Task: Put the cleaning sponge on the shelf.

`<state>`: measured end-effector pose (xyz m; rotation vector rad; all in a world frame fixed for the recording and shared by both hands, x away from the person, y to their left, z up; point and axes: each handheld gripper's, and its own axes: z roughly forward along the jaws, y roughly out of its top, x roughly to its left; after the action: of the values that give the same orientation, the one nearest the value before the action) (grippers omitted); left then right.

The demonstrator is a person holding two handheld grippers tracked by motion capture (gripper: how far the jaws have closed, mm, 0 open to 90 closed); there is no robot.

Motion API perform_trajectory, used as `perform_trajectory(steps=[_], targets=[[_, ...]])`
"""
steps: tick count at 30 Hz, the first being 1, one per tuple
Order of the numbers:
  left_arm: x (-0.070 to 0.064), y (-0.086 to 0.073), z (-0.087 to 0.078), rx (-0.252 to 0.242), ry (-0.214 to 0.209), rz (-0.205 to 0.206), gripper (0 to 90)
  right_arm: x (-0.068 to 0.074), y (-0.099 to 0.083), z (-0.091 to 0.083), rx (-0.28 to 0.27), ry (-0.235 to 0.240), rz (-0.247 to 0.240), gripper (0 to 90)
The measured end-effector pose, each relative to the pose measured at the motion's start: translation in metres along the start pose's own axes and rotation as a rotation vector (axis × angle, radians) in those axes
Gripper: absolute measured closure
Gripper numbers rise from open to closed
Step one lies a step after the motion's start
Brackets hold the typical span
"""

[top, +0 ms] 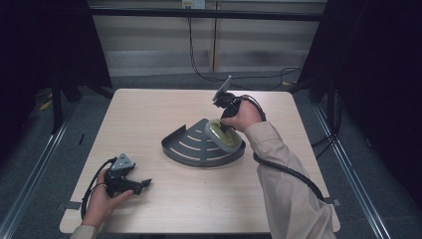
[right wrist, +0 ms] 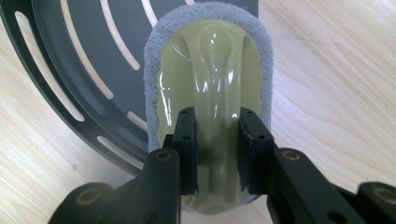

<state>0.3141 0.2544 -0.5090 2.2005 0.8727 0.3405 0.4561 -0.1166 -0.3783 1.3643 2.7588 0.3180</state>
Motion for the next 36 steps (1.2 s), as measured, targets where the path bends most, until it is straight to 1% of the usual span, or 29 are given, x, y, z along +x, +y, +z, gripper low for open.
perform_trajectory(steps=[7, 16, 20, 22, 23, 30, 33, 36], targets=[[0.000, 0.000, 0.000, 0.000, 0.000, 0.001, 10.2, -0.002, 0.000, 0.002, -0.004, -0.001, 0.012, 71.7], [0.000, 0.000, 0.000, 0.000, 0.001, 0.000, 10.2, -0.001, 0.000, 0.006, 0.002, 0.002, 0.010, 71.6], [0.000, 0.000, 0.000, -0.001, 0.000, 0.000, 10.2, 0.000, 0.001, 0.006, 0.003, -0.005, 0.003, 71.7], [0.000, 0.000, 0.000, 0.002, 0.003, 0.000, 10.2, 0.000, 0.001, 0.006, 0.000, -0.009, 0.007, 71.6], [0.000, 0.000, 0.000, 0.000, 0.000, -0.001, 10.2, 0.000, 0.001, 0.007, -0.001, -0.002, 0.007, 71.6], [0.000, 0.000, 0.000, 0.000, 0.000, 0.001, 10.2, 0.001, 0.001, 0.014, 0.015, -0.008, -0.001, 71.6], [0.000, 0.000, 0.000, 0.000, 0.001, 0.000, 10.2, 0.002, 0.001, 0.017, 0.014, -0.001, 0.006, 71.6], [0.000, 0.000, 0.000, 0.000, 0.000, 0.000, 10.2, 0.002, 0.000, 0.021, 0.020, 0.000, 0.002, 71.6]])
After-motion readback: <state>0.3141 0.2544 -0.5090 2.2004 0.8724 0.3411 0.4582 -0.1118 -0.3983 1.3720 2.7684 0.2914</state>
